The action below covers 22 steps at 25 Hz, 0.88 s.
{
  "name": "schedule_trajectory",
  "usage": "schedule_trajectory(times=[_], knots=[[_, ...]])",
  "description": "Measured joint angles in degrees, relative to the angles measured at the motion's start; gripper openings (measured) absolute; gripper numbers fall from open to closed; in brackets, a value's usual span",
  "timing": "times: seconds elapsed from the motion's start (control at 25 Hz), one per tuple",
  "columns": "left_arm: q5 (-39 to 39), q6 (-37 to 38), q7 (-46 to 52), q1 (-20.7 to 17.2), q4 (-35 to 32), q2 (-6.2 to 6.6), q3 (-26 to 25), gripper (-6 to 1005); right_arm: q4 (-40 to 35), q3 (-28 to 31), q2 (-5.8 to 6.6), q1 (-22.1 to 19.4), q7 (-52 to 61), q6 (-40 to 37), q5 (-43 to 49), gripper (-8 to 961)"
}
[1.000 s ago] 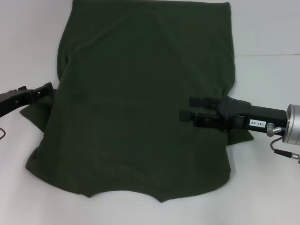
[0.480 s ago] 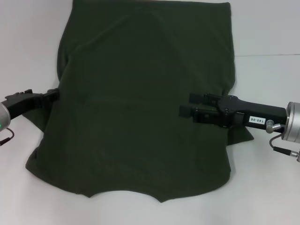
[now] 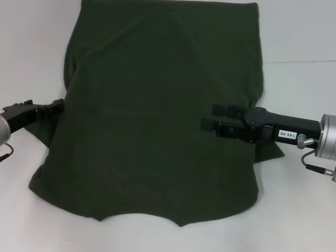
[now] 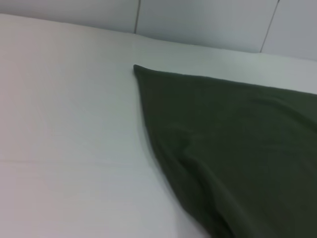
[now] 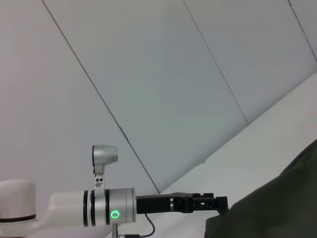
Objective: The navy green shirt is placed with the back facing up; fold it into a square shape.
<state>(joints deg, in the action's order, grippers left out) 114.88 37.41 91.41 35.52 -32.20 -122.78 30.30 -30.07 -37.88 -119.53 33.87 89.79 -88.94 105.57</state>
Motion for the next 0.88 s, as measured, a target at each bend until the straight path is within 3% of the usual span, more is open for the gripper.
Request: schedule_trajectory(times=[0.32,0.52,0.72,0.88], knots=[[0.13,-1.98,-0.01,0.08,0.57,0.05,0.64,902,0.37,0.00,0.00,0.06,-0.33,0.14,-0.51,896],[0.17,-2.07,-0.01,0.08,0.57,0.02,0.66,819,0.37,0.00,0.00,0.06,-0.34,0.17,-0.56,895],[0.17,-2.11,-0.01,0.08,0.50,0.00,1.09,589,0.37,0.00,0.00,0.14,-0.39,0.20,-0.63,893],[0.17,-2.24,-0.01,0.14,0.48,0.00,1.18,536,0.37,0.00,0.01,0.14,-0.45,0.53,-0.64,892]])
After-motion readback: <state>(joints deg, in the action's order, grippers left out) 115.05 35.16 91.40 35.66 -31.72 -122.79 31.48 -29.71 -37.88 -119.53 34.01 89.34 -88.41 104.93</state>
